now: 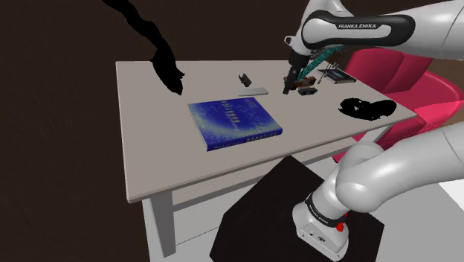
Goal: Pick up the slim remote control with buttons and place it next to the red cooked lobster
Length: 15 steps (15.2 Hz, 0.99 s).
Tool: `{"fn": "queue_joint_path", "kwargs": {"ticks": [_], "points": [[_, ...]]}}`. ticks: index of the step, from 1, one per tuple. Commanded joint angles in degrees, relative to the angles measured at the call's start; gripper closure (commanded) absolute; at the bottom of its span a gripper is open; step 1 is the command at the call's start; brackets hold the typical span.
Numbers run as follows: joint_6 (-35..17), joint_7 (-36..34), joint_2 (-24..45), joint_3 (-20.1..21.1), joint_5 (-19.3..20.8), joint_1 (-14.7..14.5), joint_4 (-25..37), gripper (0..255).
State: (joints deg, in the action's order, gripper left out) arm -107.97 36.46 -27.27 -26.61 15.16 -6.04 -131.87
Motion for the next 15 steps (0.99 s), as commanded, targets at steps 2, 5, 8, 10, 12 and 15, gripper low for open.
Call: {"fn": "queue_joint_path", "kwargs": {"ticks": [2, 5, 8, 10, 12, 15], "points": [[-4.0, 9.8, 6.7, -4.9, -1.3, -2.1, 3.3, 0], [-7.1, 19.7, 14.2, -9.2, -4.7, -4.2, 7.4, 0], [-9.5, 30.3, 22.5, -12.6, -10.1, -5.6, 12.2, 0], [-10.5, 37.6, 28.5, -13.8, -14.6, -5.6, 15.8, 0], [-10.8, 44.7, 34.5, -13.9, -19.3, -4.6, 19.9, 0], [-10.4, 54.0, 42.9, -12.2, -25.3, -1.7, 26.6, 0]]}}
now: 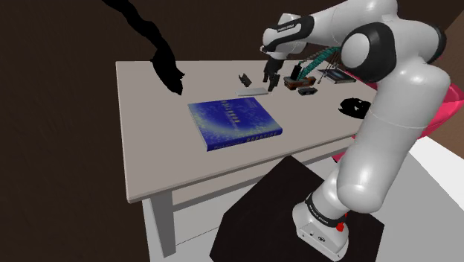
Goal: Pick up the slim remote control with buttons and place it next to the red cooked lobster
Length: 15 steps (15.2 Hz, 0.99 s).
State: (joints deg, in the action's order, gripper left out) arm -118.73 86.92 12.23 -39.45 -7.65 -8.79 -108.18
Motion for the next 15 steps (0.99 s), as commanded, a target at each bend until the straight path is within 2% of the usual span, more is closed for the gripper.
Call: {"fn": "queue_joint_path", "kwargs": {"ticks": [1, 7, 15], "points": [[0.7, 6.3, 6.0, 1.5, -4.1, 2.2, 5.3, 0], [3.8, 18.9, 20.5, 7.5, -10.3, 9.2, 21.3, 0], [-0.6, 19.8, 23.0, 8.6, -11.8, 9.7, 19.2, 0]]}}
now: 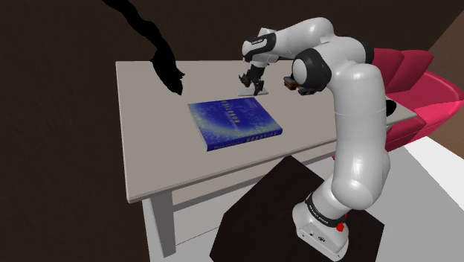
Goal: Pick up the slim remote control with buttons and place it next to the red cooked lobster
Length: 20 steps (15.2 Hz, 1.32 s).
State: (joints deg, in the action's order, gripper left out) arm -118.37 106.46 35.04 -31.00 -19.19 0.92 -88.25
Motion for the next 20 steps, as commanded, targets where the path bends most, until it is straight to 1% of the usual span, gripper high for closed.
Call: {"fn": "queue_joint_path", "kwargs": {"ticks": [1, 8, 9, 18, 20], "points": [[-0.9, 0.3, 0.2, 0.1, -0.2, 0.0, -0.7, 0], [-0.9, 0.3, 0.2, 0.1, -0.2, 0.0, -0.7, 0], [-0.9, 0.3, 0.2, 0.1, -0.2, 0.0, -0.7, 255], [-0.9, 0.3, 0.2, 0.1, -0.2, 0.0, -0.7, 255], [0.2, 0.0, -0.5, -0.2, 0.2, -0.1, -0.2, 255]]}}
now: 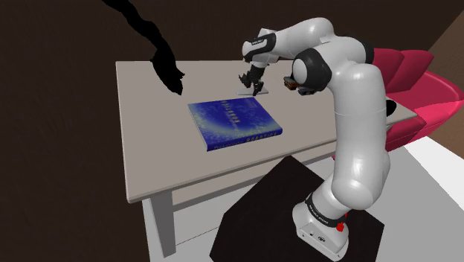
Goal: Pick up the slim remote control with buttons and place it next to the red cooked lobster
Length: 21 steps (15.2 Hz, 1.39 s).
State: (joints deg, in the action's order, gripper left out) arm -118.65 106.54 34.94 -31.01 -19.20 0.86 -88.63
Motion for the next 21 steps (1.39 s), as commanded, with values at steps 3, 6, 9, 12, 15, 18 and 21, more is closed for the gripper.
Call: {"fn": "queue_joint_path", "kwargs": {"ticks": [3, 6, 9, 12, 15, 18, 21], "points": [[2.3, -0.4, -1.3, -0.5, 0.8, -0.2, 1.1, 255], [4.1, -0.7, -2.1, -0.9, 1.3, -0.3, 2.2, 255], [5.9, -1.0, -2.9, -1.2, 1.8, -0.3, 3.4, 255], [7.9, -1.3, -3.5, -1.4, 2.2, -0.3, 4.8, 255], [9.8, -1.6, -4.1, -1.7, 2.6, -0.2, 6.3, 255], [11.9, -1.9, -4.5, -1.8, 2.9, -0.1, 8.0, 255], [14.0, -2.1, -4.9, -2.0, 3.2, 0.1, 9.9, 255]]}}
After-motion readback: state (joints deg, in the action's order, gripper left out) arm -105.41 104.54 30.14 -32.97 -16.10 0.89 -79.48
